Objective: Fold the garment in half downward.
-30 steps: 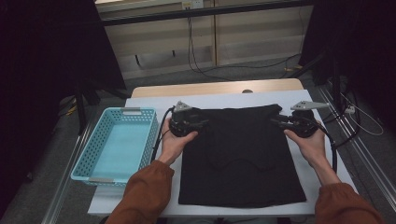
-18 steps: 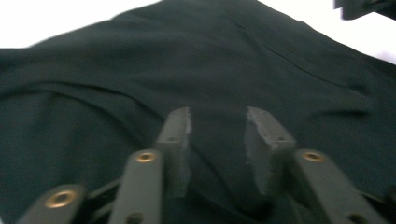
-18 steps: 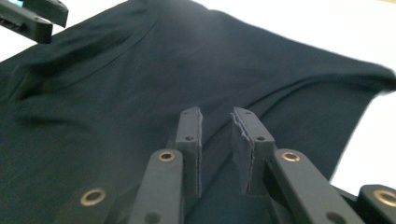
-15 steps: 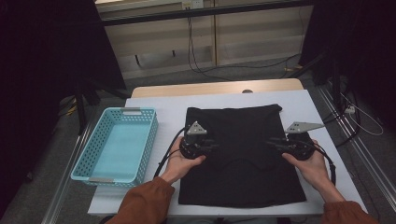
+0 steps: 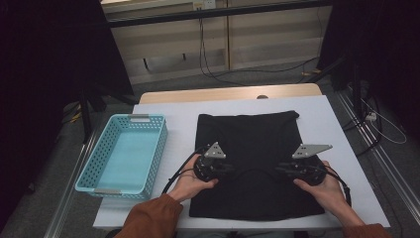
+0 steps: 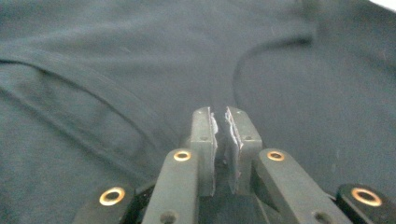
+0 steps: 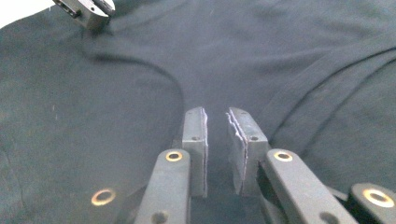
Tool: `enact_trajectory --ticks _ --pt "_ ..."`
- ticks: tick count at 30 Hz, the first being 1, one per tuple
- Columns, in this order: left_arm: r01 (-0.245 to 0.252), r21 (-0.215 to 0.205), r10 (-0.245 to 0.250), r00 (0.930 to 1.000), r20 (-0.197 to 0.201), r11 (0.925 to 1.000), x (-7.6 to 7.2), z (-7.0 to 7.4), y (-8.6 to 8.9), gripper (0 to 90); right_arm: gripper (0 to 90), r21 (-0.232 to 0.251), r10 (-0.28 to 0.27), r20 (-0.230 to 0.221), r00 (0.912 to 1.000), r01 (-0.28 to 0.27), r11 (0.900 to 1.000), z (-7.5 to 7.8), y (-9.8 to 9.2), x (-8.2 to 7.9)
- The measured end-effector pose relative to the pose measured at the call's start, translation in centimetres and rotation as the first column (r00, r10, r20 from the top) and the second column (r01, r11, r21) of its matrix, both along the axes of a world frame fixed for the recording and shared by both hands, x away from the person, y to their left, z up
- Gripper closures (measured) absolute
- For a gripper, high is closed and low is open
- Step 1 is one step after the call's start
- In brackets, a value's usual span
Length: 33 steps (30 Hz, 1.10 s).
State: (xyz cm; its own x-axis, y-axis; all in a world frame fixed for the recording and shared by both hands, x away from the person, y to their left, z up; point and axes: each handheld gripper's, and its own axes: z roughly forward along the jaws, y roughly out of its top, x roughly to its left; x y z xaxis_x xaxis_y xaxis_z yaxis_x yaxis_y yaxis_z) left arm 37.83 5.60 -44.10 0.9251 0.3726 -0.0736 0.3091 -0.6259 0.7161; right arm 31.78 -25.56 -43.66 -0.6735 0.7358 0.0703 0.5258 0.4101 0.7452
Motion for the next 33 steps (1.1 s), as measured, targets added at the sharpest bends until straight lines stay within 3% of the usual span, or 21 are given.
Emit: enact_trajectory --ticks 4,7,14,18,20,22,24,26,28,29,33 --pt "0.013 0.02 -0.013 0.9998 -0.013 0.9997 -0.2 -0.3 0.2 82.9 78.1 -0.019 0.012 -0.004 0.9999 -0.012 1.0 -0.2 0.3 0.0" --pt "0.012 0.03 -0.012 0.9999 -0.006 0.9995 -0.6 -0.6 0.5 77.3 78.3 -0.028 0.021 -0.011 0.9997 -0.021 0.999 -0.4 0.4 -0.1" --pt "0.031 -0.007 -0.031 0.9991 -0.03 0.9995 -1.0 -1.0 1.3 72.3 75.7 -0.057 0.026 -0.018 0.9995 -0.027 0.998 -0.6 0.6 -0.7" --pt "0.055 0.0 -0.055 0.9973 -0.049 0.9985 -1.4 -1.0 1.3 68.6 72.1 -0.061 0.035 -0.035 0.9988 -0.037 0.997 -1.0 0.6 -1.3" --pt "0.062 0.026 -0.061 0.9978 -0.026 0.9978 -1.7 -0.9 1.2 66.5 69.1 -0.071 0.038 -0.042 0.9984 -0.041 0.997 -1.1 0.7 -1.3" --pt "0.052 0.018 -0.051 0.9984 -0.026 0.9985 -1.8 -1.0 1.0 66.7 68.4 -0.079 0.043 -0.037 0.9984 -0.046 0.996 -1.3 0.9 -1.3" --pt "0.052 0.031 -0.052 0.9986 -0.009 0.9982 -1.9 -1.0 1.0 67.4 67.9 -0.089 0.047 -0.034 0.9983 -0.05 0.995 -1.5 1.0 -1.2" --pt "0.02 0.042 -0.021 0.9997 0.015 0.9989 -2.2 -1.0 0.8 72.5 70.8 -0.083 0.042 -0.035 0.9985 -0.044 0.996 -1.5 0.9 -1.1" --pt "0.007 0.043 -0.007 1.0 0.006 0.9991 -2.0 -0.9 0.9 82.3 74.1 -0.095 0.038 -0.026 0.9989 -0.04 0.995 -1.6 1.0 -1.2" --pt "-0.009 0.02 0.009 0.9999 -0.011 0.9998 -1.9 -1.0 0.9 86.1 79.8 -0.108 0.035 -0.022 0.9991 -0.037 0.993 -1.5 1.0 -1.2" --pt "-0.02 -0.003 0.02 0.9997 -0.015 0.9998 -2.0 -1.0 1.1 87.9 85.9 -0.098 0.028 -0.025 0.9993 -0.03 0.995 -1.4 0.8 -1.0"
